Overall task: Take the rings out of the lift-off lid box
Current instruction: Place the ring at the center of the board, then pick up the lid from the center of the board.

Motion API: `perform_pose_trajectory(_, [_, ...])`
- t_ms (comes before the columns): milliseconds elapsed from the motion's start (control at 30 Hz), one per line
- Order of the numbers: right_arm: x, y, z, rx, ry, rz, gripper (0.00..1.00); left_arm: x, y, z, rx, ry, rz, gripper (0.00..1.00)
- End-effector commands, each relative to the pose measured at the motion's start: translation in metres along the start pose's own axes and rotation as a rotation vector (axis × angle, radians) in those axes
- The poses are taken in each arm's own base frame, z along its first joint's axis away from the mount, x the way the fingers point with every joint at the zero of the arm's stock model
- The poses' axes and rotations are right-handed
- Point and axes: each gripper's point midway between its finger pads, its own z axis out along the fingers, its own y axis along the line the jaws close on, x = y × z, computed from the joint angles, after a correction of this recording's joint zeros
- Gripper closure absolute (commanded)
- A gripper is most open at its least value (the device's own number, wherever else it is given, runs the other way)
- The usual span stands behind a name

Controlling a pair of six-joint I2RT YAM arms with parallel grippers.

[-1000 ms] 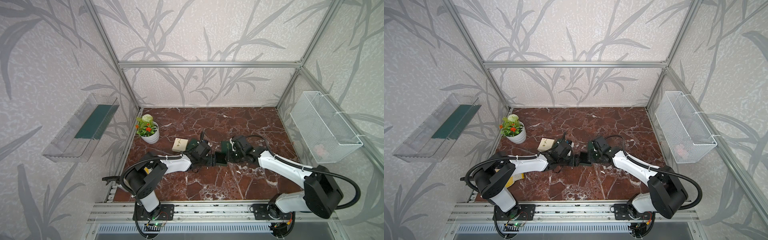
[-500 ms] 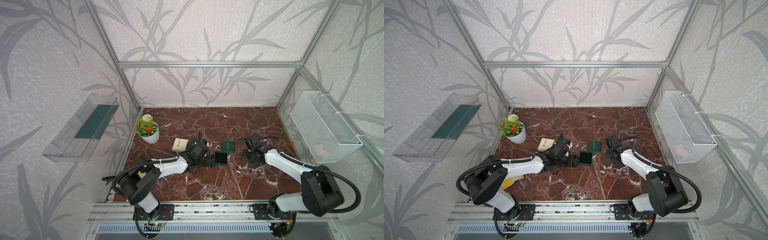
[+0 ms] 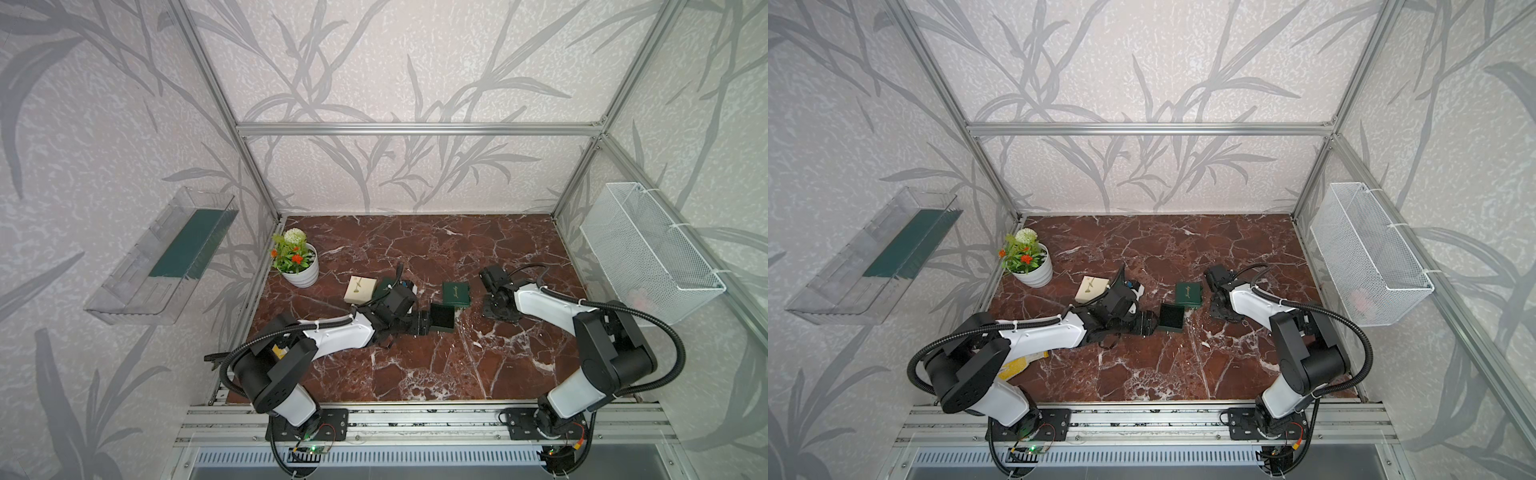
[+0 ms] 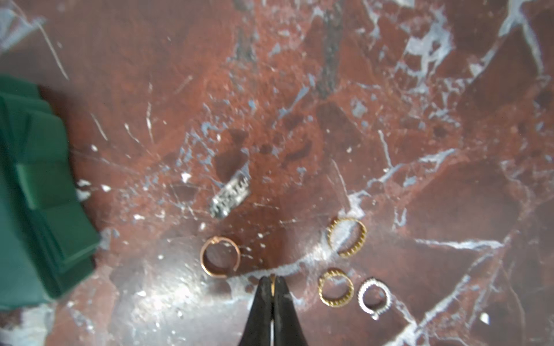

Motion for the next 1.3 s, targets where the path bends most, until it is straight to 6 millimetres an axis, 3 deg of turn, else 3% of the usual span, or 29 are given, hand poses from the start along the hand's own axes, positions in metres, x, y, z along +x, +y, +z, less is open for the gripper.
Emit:
perform_pose_trajectory(0, [-0.004, 0.006, 0.001, -0.031, -0.002, -0.001, 0.82, -0.013, -0.006, -0.010, -0.002, -0.028, 0.019, 0.16])
perform_pose_trajectory(200, [-0.006, 0.005, -0.022, -0.081, -0.047, 0.006, 0.55, -0.022, -0.009, -0.013, -0.023, -0.034, 0.015, 0.14])
perform_pose_trajectory(333, [-0.003, 0.006, -0.043, -0.168, -0.093, 0.021, 0.26, -0.032, -0.012, -0.013, -0.044, -0.046, 0.016, 0.08])
perform_pose_trajectory(433, [0.000, 0.011, -0.063, -0.264, -0.140, 0.017, 0.14, -0.043, -0.017, -0.011, -0.054, -0.052, 0.018, 0.05])
perform_pose_trajectory(667, [0.026, 0.016, -0.096, -0.458, -0.180, -0.005, 0.07, -0.065, -0.039, 0.014, -0.097, -0.002, 0.044, 0.04])
perform_pose_trajectory(867, [0.055, 0.019, -0.110, -0.626, -0.199, 0.039, 0.04, -0.082, -0.043, 0.038, -0.168, 0.015, 0.073, 0.04])
perform_pose_trajectory(1067, [0.068, 0.009, -0.112, -0.659, -0.256, 0.060, 0.01, -0.092, -0.044, 0.056, -0.246, 0.039, 0.087, 0.04])
perform_pose_trajectory(1267, [0.074, -0.004, -0.109, -0.614, -0.277, 0.066, 0.01, -0.099, -0.060, 0.071, -0.262, 0.050, 0.131, 0.03])
